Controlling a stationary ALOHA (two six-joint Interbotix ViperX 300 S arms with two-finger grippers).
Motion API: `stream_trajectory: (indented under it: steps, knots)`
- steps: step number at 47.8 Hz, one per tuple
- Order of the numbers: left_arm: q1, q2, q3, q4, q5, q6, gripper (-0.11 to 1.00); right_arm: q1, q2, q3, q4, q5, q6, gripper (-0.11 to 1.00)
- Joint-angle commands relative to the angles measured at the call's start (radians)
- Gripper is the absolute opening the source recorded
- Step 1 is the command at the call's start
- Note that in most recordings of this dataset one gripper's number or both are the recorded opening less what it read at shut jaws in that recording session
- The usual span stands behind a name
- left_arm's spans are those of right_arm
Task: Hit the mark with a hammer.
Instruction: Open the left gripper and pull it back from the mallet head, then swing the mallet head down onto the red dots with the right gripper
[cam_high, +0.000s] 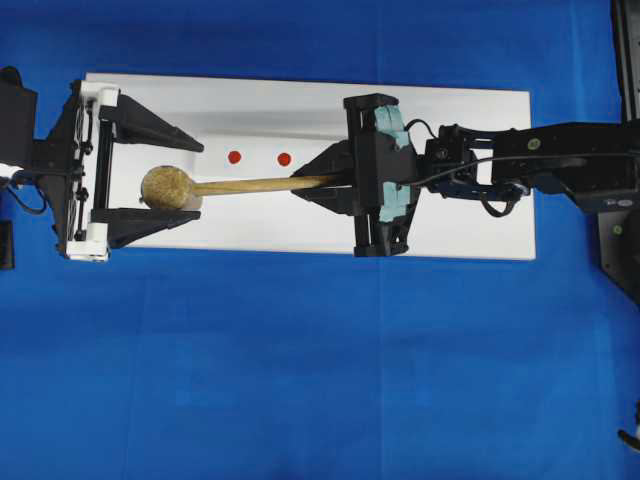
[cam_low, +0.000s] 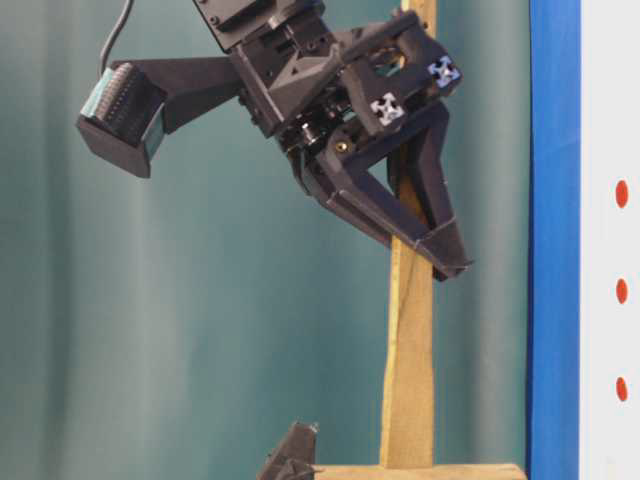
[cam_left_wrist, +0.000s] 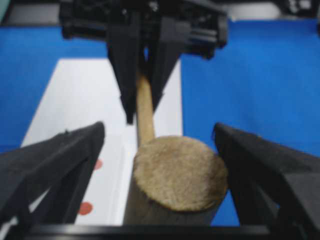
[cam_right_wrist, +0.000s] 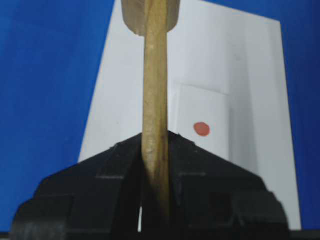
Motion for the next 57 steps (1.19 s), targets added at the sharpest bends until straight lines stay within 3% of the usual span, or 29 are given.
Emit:
stream_trajectory:
  steps: [1,12,23,36,57]
  knots:
    - [0.002,-0.017,-0.008,-0.003,-0.002,-0.003,0.88,0.003,-0.025,-0.015,0.003,-0.009,0.015,0.02]
    - [0.014,-0.103,0.041,-0.005,0.054,-0.005,0.88,0.003,-0.075,0.048,0.008,-0.009,0.075,0.02]
    - [0.026,-0.282,0.101,-0.005,0.169,-0.003,0.87,0.014,-0.144,0.129,0.009,-0.012,0.137,0.02]
    - [0.041,-0.483,0.138,-0.003,0.333,-0.002,0.87,0.015,-0.135,0.12,0.009,-0.011,0.143,0.02]
    - [0.041,-0.485,0.155,-0.003,0.333,-0.005,0.87,-0.1,-0.094,0.083,0.008,-0.034,0.137,0.02]
